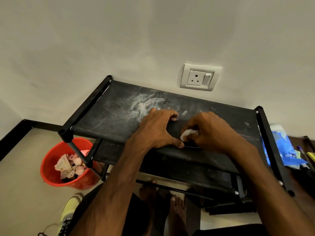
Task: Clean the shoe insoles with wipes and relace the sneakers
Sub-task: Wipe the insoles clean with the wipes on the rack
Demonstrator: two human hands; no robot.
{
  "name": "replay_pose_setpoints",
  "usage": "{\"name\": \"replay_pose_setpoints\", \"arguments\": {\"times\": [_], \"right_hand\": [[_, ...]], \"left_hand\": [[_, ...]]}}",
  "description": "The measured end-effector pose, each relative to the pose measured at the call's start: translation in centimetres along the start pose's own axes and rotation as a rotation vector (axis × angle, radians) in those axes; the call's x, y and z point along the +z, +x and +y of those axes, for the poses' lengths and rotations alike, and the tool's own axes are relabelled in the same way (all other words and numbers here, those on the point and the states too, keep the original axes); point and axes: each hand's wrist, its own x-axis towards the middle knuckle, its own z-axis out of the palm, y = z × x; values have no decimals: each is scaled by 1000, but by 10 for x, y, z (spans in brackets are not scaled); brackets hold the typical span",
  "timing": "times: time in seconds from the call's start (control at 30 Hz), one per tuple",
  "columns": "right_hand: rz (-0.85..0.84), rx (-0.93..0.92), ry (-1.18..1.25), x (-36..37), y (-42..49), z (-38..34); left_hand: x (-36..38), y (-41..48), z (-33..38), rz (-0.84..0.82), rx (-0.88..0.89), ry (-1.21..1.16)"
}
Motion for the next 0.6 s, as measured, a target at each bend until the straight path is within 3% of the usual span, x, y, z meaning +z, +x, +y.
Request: {"name": "replay_pose_setpoints", "arguments": {"times": [0.17,0.33,0.6], "right_hand": [[232,13,-11,12,19,-2],[438,84,216,4,4,13],[379,66,310,5,-7,13]], "left_hand": [[-2,-3,1,-15,8,-20],[-4,-4,-1,17,46,-42],[-17,-6,-13,-53,60,-13]]}}
